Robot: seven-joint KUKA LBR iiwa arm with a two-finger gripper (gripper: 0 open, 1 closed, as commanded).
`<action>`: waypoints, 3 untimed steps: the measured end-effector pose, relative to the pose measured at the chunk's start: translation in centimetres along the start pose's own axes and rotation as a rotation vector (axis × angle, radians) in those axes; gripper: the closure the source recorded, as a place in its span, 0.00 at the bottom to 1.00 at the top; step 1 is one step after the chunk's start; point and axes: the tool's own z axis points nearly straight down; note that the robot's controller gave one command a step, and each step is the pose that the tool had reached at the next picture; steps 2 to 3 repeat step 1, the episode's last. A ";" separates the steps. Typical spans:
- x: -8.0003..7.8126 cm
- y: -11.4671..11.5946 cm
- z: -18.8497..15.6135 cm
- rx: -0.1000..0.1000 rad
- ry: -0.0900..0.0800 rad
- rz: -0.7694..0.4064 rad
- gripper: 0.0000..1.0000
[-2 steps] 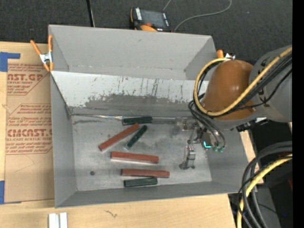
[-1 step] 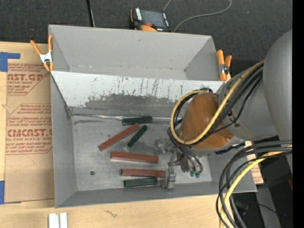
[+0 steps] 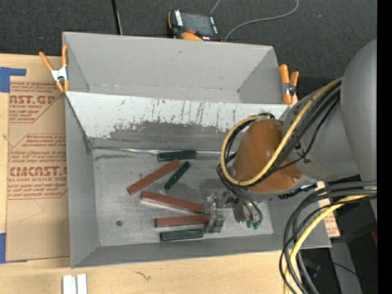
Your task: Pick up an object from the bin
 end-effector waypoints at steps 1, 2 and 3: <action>-0.3 -0.7 -13.2 0.001 -0.010 -0.071 1.00; -0.3 -0.7 -13.2 0.001 -0.010 -0.071 1.00; -0.3 -0.7 -13.2 0.001 -0.010 -0.071 1.00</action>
Offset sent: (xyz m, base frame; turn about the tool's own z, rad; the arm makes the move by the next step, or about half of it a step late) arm 0.0008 -0.0071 0.1280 -0.0711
